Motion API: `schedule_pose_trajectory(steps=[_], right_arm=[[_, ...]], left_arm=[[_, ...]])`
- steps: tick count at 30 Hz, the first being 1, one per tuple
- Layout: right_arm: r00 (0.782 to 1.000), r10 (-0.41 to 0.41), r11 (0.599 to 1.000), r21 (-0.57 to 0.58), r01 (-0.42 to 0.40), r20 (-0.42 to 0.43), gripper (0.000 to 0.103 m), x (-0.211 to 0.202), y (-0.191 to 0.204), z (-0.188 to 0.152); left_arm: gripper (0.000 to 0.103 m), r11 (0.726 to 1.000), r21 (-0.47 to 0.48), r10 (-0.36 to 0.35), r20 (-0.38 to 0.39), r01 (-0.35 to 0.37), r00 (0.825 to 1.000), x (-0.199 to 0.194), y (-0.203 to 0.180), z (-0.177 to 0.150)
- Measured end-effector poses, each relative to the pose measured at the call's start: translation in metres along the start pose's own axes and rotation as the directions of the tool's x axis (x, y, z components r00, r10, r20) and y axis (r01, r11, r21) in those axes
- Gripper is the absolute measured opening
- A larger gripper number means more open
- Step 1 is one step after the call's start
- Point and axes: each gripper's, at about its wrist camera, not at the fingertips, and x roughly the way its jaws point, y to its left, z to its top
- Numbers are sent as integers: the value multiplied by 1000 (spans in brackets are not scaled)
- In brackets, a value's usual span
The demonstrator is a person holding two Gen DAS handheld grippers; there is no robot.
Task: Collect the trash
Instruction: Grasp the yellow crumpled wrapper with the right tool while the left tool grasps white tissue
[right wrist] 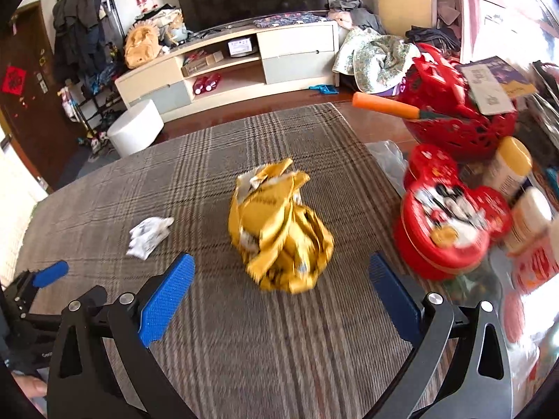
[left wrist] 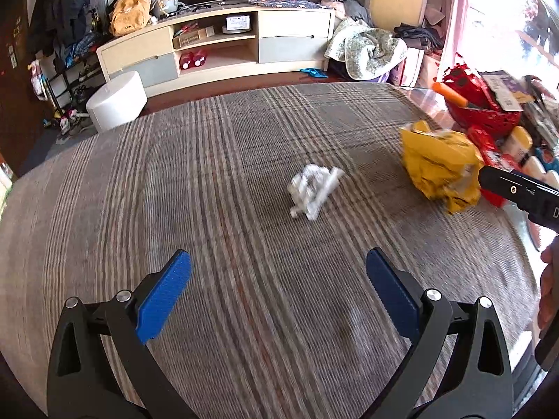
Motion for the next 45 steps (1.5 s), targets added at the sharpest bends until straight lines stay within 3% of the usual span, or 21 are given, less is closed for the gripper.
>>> schedule_pose_trajectory(steps=[16,19,21,25,27,29,33,35,45], right_arm=[[999,-25,999,-36,24,-27,100,47,0,13],[999,-15,999,-38,14,-29,100,50,0,14],[1000,-11,999,-40,10,-28,100,52,-1,14],[999,-2,999,-40,1,-38,99,59,-4,14],[999,-4,999,-53,2,-35,93,62,-3,13],[999,41,998,-51,-42,-30,78,61,-3,12],[999,32,998,-54,-33,-28,72,58,0,13],[999,30,998,-62,-32,-21,64,55,2,11],[999,34,997,-75,-34,-7,62,25,11,1]], left_arm=[[94,999,38,-4,-37,5,999,71,-11,44],[85,999,48,-16,-53,19,998,78,-12,45],[66,998,36,-49,-70,51,996,84,-11,44],[59,996,63,-59,-69,64,996,87,-19,43],[39,994,83,-71,-62,76,996,84,-24,42],[26,992,98,-77,-65,83,995,82,-28,42],[20,989,126,-66,-64,74,996,76,-33,41],[19,988,134,-63,-59,71,996,73,-35,41],[18,988,138,-61,-43,67,997,38,-28,25]])
